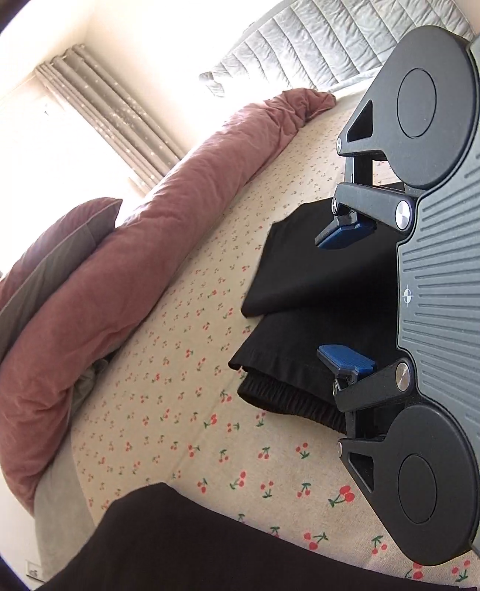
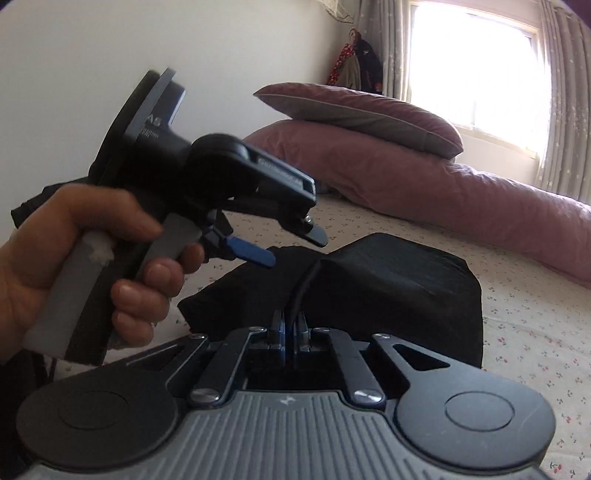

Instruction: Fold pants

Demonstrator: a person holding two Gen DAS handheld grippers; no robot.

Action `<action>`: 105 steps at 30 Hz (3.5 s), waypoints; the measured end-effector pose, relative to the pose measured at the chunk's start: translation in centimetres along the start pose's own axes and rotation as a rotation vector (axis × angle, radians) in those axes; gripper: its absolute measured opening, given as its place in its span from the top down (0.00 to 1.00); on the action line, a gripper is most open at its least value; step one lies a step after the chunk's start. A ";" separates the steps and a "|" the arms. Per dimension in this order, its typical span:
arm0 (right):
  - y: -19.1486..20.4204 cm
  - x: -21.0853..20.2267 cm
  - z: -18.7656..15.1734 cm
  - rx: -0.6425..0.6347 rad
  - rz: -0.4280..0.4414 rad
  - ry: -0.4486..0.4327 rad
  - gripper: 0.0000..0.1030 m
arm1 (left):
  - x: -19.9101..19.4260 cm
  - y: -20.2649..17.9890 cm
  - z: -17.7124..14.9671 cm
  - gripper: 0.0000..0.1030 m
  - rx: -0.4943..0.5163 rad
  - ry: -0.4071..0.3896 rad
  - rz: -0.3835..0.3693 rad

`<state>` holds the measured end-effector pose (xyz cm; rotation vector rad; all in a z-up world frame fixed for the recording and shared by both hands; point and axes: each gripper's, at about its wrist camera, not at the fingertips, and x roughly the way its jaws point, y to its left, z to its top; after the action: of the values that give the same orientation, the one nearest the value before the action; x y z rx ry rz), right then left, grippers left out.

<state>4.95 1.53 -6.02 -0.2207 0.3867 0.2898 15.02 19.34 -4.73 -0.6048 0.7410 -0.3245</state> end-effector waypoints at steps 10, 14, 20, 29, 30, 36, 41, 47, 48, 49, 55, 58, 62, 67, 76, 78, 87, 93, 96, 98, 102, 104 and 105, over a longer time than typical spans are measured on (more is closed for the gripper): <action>3.1 0.2 1.5 -0.112 -0.018 -0.061 0.95 | -1.0 1.5 1.3 0.48 0.017 0.019 -0.028; 5.6 0.7 1.4 -0.201 0.020 -0.069 0.95 | -1.6 2.1 2.0 0.55 0.039 0.025 0.000; 7.0 2.0 1.4 -0.221 0.068 -0.061 0.95 | -2.4 3.1 2.4 0.64 0.079 0.001 0.117; 3.0 1.8 1.5 -0.011 0.297 0.114 0.45 | -0.9 3.3 2.1 0.64 0.124 0.038 0.209; 1.6 1.0 1.7 0.043 0.327 0.113 0.37 | -0.7 3.2 2.0 0.64 0.126 0.042 0.205; -11.3 -1.7 2.8 0.405 0.239 0.085 0.34 | 0.3 3.3 2.0 0.59 0.105 0.077 0.181; -20.9 1.8 -1.7 0.813 0.167 0.186 0.35 | 1.9 4.1 1.5 0.47 0.058 0.126 0.148; -21.6 5.5 -4.1 0.890 0.253 0.199 0.54 | 2.2 3.8 0.8 0.59 0.059 0.100 0.144; -21.1 6.2 -3.7 0.863 0.241 0.212 0.70 | 2.2 3.7 0.7 0.60 0.063 0.095 0.151; -20.8 6.4 -3.5 0.834 0.230 0.221 0.75 | 2.3 3.6 0.7 0.64 0.061 0.090 0.156; -22.5 6.3 -1.2 0.701 0.222 0.230 0.89 | 2.2 1.1 1.1 0.86 0.016 0.045 0.097; -24.5 5.6 0.4 0.621 0.172 0.223 0.91 | 4.6 -1.7 0.5 0.87 0.044 0.063 0.083; -28.7 3.7 0.8 0.555 0.082 0.215 0.92 | 9.4 -5.8 0.0 0.87 0.084 0.089 0.031; -34.8 2.4 -0.6 0.563 -0.026 0.201 0.92 | 15.1 -12.6 -1.1 0.85 0.222 0.104 0.044; -40.9 2.7 -6.5 0.789 -0.024 0.236 0.67 | 17.6 -14.4 -2.5 0.76 0.276 0.097 0.097; -40.9 2.0 -6.3 0.790 -0.042 0.234 0.61 | 17.2 -14.2 -2.3 0.74 0.239 0.106 0.096; -35.9 -1.1 -2.2 0.475 -0.132 0.131 0.60 | 12.5 -18.8 -4.4 0.76 0.504 -0.064 0.297; -33.4 0.1 -1.9 0.425 -0.124 0.140 0.68 | 12.5 -20.4 -6.4 0.76 0.605 -0.085 0.264; -33.7 1.9 -3.2 0.427 -0.154 0.242 0.70 | 14.4 -19.7 -6.9 0.89 0.608 -0.018 0.311; -34.0 2.6 -4.3 0.435 -0.162 0.271 0.76 | 15.4 -18.8 -6.7 0.91 0.571 0.017 0.316; -35.0 3.1 -4.9 0.511 -0.150 0.269 0.77 | 15.8 -18.8 -7.0 0.91 0.593 0.013 0.333; -35.2 3.2 -5.0 0.519 -0.148 0.273 0.77 | 15.8 -18.8 -7.1 0.91 0.594 0.014 0.337; -35.0 3.2 -5.0 0.508 -0.151 0.275 0.77 | 15.9 -18.8 -7.2 0.91 0.597 0.014 0.339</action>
<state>17.25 -31.79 -6.37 0.2123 0.6971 0.0053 19.77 -5.81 -5.73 0.0884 0.7016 -0.2187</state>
